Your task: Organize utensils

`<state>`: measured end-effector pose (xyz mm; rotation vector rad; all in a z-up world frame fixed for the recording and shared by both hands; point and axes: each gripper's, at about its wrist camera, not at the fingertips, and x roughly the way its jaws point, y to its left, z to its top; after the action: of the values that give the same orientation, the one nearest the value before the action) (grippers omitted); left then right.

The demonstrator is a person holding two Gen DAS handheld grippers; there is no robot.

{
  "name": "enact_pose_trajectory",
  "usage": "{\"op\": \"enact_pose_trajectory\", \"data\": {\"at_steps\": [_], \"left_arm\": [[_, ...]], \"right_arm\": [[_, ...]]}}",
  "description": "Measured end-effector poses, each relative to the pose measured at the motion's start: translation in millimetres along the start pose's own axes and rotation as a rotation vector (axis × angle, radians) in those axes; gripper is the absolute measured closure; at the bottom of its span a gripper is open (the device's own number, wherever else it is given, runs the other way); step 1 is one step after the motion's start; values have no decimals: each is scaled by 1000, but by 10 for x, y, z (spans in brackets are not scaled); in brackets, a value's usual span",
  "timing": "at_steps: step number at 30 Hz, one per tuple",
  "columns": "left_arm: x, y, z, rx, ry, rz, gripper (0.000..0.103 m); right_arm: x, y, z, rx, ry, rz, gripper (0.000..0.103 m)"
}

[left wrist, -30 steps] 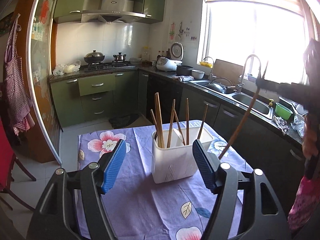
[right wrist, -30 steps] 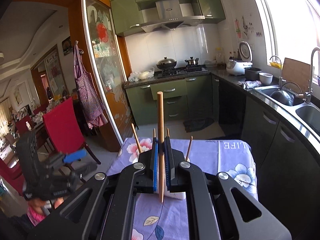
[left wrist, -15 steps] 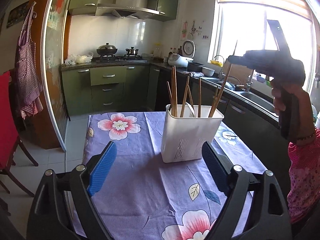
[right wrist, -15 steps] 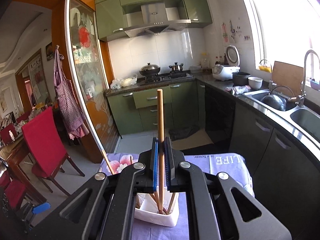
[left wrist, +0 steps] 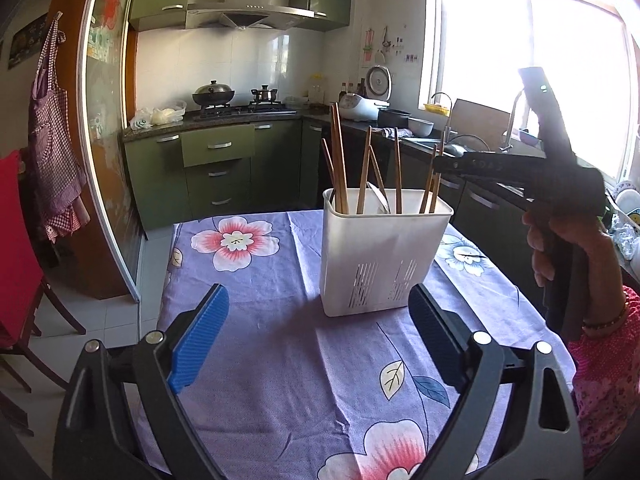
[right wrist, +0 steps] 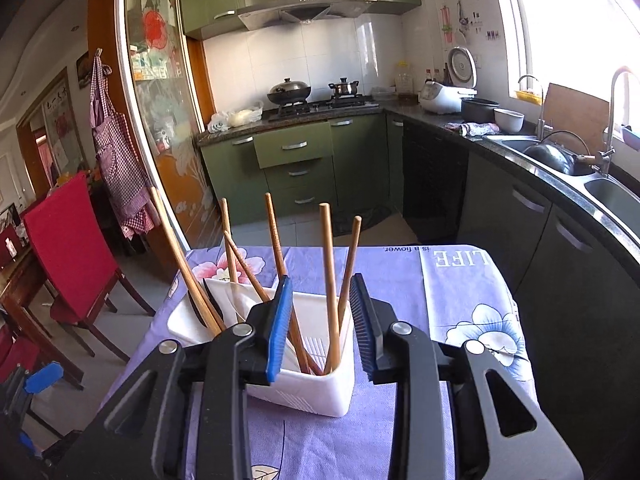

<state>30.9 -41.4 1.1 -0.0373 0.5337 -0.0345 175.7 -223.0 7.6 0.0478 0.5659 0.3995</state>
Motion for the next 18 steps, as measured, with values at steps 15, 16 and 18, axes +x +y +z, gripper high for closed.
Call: {"op": "enact_pose_trajectory", "data": {"at_steps": [15,16,18], "left_arm": [[-83,-87,-174,10,4,13,15],[-96,-81,-197,5,3,14,15],[-120,-75,-240,2,4,16,15]], "right_arm": [[-1570,-161,-1241,32,-204,-98,16],[-1605,-153,-1344,31,-204,-104,12],[-1642,-137,-1488,23,-201,-113,7]]}}
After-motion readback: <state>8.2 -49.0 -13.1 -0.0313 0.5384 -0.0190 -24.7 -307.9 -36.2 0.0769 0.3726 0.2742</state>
